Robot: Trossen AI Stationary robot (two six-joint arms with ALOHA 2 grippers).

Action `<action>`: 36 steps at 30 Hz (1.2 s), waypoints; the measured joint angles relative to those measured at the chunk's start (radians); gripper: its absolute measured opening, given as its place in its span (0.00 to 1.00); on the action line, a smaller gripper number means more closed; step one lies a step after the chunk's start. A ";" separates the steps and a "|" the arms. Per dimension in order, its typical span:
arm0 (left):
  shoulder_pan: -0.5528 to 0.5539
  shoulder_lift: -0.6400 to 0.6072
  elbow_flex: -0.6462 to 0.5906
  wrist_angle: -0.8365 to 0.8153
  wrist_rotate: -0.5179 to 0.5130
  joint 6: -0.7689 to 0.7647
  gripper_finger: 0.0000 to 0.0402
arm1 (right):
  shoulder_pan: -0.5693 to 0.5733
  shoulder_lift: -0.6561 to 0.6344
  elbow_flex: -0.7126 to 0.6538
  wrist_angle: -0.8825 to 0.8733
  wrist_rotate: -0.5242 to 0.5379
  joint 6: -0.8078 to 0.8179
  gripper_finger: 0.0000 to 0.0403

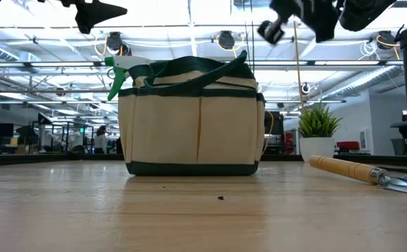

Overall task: Pick & Place Garden tools in Gardening bag
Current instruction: Put the brown hand rake into the gardening bag

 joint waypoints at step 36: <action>0.000 0.000 0.000 -0.001 0.000 0.018 0.87 | 0.362 0.000 0.002 0.546 0.464 -0.134 0.13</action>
